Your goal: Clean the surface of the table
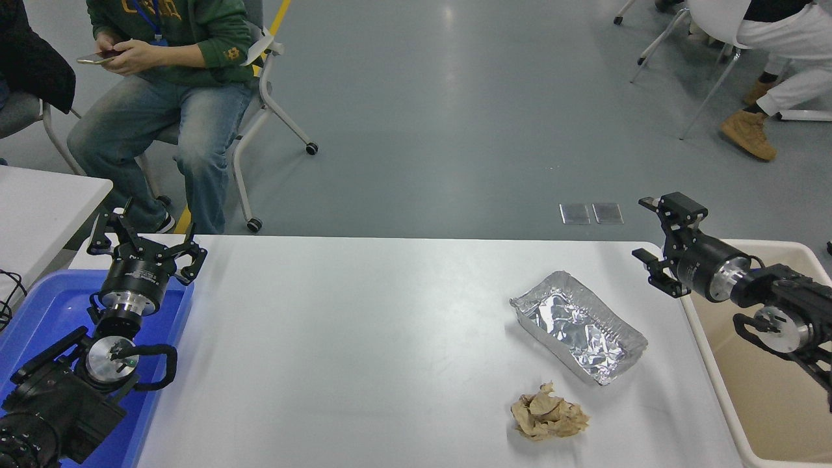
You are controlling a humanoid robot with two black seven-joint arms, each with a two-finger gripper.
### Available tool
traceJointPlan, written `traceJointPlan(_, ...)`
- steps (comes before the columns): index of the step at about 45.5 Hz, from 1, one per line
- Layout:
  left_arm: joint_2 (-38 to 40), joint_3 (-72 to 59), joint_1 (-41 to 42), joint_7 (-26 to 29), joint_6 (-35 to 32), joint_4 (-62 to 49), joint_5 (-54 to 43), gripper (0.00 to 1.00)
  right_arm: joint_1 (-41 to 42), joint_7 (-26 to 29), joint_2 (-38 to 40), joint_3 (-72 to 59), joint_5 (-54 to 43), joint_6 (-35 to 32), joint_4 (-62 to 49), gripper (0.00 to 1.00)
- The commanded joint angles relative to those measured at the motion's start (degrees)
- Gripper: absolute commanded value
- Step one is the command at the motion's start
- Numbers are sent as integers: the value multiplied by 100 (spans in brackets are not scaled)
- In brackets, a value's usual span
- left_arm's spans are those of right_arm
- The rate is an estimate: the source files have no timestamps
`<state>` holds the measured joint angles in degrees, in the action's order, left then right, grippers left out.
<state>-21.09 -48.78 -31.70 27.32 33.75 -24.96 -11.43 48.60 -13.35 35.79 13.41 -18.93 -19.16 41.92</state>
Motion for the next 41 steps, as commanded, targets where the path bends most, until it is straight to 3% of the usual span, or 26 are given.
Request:
traceJointPlan(1, -1, 0, 6, 2, 0, 0, 0, 100, 369, 184, 139, -365, -1287, -501, 18, 98)
traceJointPlan(14, -1, 0, 6, 2, 0, 0, 0, 100, 773, 114, 131, -734, -2254, -545, 35, 98)
traceJointPlan(30, -1, 0, -3, 2, 0, 0, 0, 100, 1327, -361, 78, -1499, -3872, -431, 18, 97)
traceJointPlan(41, 8, 0, -3, 2, 0, 0, 0, 100, 1433, -748, -300, -2140, -4803, 578, 88, 98)
